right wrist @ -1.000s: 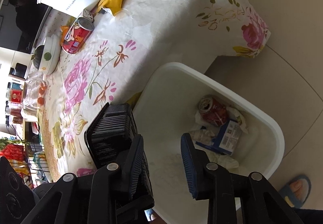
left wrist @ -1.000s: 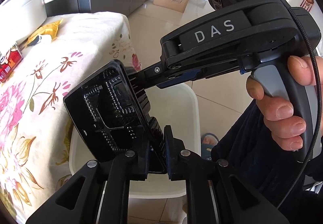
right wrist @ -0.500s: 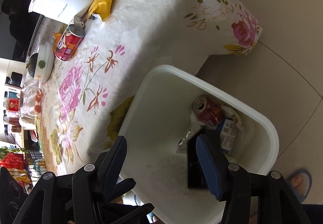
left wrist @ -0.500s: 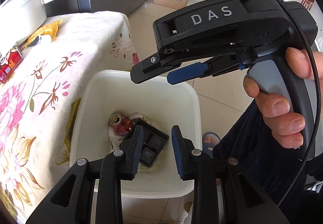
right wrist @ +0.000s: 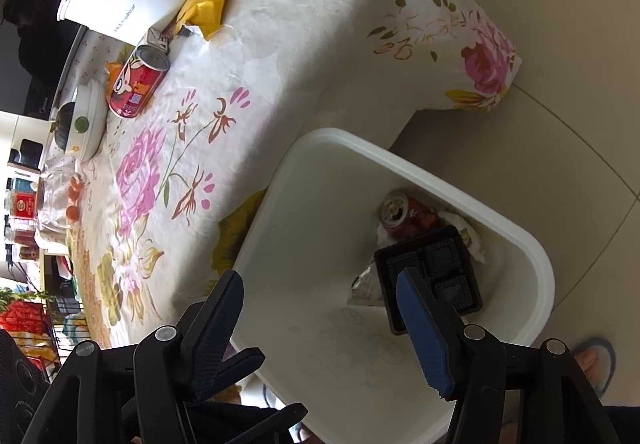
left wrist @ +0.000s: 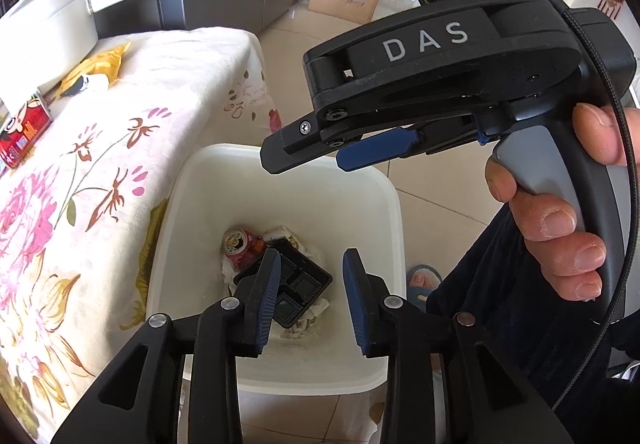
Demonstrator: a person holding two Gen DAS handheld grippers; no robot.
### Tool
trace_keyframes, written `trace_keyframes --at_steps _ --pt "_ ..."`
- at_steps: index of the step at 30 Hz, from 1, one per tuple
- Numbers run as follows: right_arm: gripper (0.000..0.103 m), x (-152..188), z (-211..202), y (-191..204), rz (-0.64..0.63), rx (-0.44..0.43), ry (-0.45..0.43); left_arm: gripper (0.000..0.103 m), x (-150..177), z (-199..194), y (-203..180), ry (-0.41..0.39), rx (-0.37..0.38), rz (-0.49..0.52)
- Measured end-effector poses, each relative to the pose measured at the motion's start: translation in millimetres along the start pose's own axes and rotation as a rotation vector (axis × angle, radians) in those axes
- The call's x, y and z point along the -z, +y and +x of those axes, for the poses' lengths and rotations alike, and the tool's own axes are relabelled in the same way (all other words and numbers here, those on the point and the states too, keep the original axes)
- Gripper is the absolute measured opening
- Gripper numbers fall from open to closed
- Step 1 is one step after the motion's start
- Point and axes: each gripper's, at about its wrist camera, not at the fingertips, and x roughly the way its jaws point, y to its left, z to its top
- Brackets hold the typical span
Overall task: Collect trash
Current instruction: 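Lower the black tray into the bin and open the left tool, then withdraw both open tools from the bin back over the table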
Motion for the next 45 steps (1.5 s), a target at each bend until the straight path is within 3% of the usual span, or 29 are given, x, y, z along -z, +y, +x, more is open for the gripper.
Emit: trace_keyframes --at_steps 26,32,35,45 --pt "0.069 1 2 3 -0.015 0.003 0.003 0.035 -5 -11 8 -0.025 -0.040 -0.031" --pt "0.069 -1 -5 3 -0.002 0.013 -0.036 0.035 -6 -15 13 -0.039 -0.063 -0.048" --pt "0.069 -2 -14 12 -0.039 0.053 -0.095 0.035 -7 -20 13 -0.065 -0.082 -0.049" --pt "0.072 -2 -28 34 -0.110 0.057 -0.167 0.035 -15 -46 25 -0.162 -0.158 -0.070"
